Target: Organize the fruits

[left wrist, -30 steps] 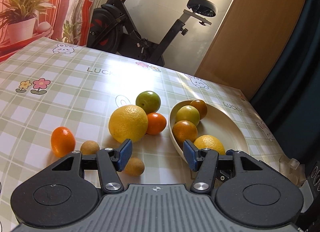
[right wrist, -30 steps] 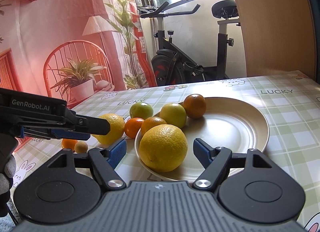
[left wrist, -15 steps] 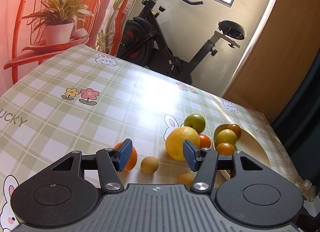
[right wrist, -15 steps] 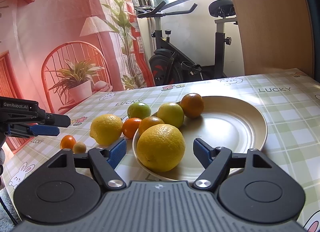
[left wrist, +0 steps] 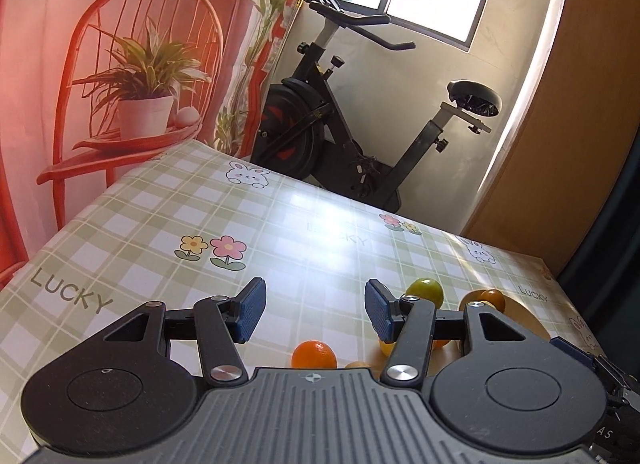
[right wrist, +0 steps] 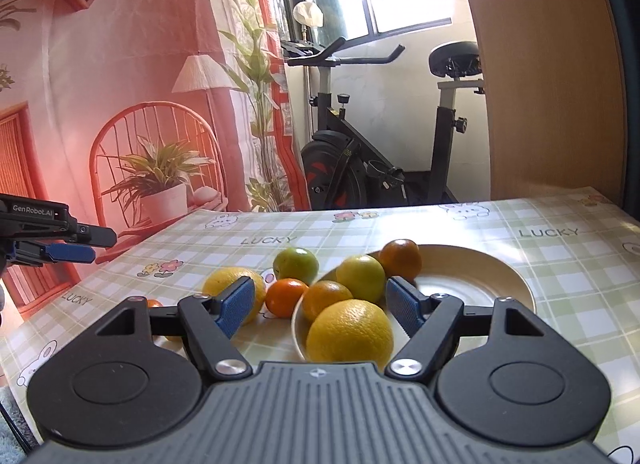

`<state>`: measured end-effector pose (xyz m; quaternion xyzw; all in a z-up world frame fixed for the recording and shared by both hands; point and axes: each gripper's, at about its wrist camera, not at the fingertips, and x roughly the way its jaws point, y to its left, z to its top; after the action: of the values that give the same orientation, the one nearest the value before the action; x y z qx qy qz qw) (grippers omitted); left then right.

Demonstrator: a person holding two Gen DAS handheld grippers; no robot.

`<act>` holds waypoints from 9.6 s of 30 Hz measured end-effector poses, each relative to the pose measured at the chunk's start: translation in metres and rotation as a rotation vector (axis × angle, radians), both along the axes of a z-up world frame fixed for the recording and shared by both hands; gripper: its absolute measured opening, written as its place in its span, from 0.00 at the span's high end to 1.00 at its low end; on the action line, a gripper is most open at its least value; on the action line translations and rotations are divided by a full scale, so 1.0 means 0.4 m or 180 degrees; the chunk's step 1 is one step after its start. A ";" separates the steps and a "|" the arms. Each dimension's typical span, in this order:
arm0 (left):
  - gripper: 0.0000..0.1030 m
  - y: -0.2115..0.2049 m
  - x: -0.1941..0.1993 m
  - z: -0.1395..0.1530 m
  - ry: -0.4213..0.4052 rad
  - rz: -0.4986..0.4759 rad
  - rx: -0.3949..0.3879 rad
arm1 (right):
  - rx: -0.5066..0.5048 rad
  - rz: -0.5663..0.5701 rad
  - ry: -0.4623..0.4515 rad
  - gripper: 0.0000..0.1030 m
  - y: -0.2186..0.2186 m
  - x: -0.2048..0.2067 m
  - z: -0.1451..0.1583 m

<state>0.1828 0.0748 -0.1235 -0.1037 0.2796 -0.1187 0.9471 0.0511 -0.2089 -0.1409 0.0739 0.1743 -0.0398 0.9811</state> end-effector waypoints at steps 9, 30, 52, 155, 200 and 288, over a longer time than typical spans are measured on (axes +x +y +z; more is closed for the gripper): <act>0.46 0.001 -0.019 -0.029 -0.0034 -0.0084 0.0074 | -0.0342 0.0631 0.0271 0.47 0.130 0.094 -0.040; 0.61 -0.045 -0.009 -0.095 0.0254 -0.0531 -0.0165 | -0.0420 0.0799 0.0879 0.72 0.171 0.183 -0.125; 0.76 -0.133 0.042 -0.145 0.0325 -0.0744 0.0408 | -0.0259 0.0549 0.0836 0.72 0.143 0.183 -0.121; 0.73 -0.648 0.228 -0.129 0.0781 -0.1577 0.0327 | 0.0345 -0.0353 0.0480 0.72 -0.344 0.165 -0.078; 0.72 -0.065 0.097 0.014 0.0226 -0.0567 0.0054 | 0.0533 -0.0516 0.0101 0.64 -0.229 0.055 -0.036; 0.48 -0.255 0.098 -0.041 0.0284 -0.1225 -0.0002 | -0.0181 0.0604 0.0415 0.41 0.120 0.231 -0.035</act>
<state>0.2221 -0.0273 -0.1399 -0.0537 0.3359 -0.2929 0.8936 0.1435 -0.1609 -0.1549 0.0265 0.2428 0.0436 0.9687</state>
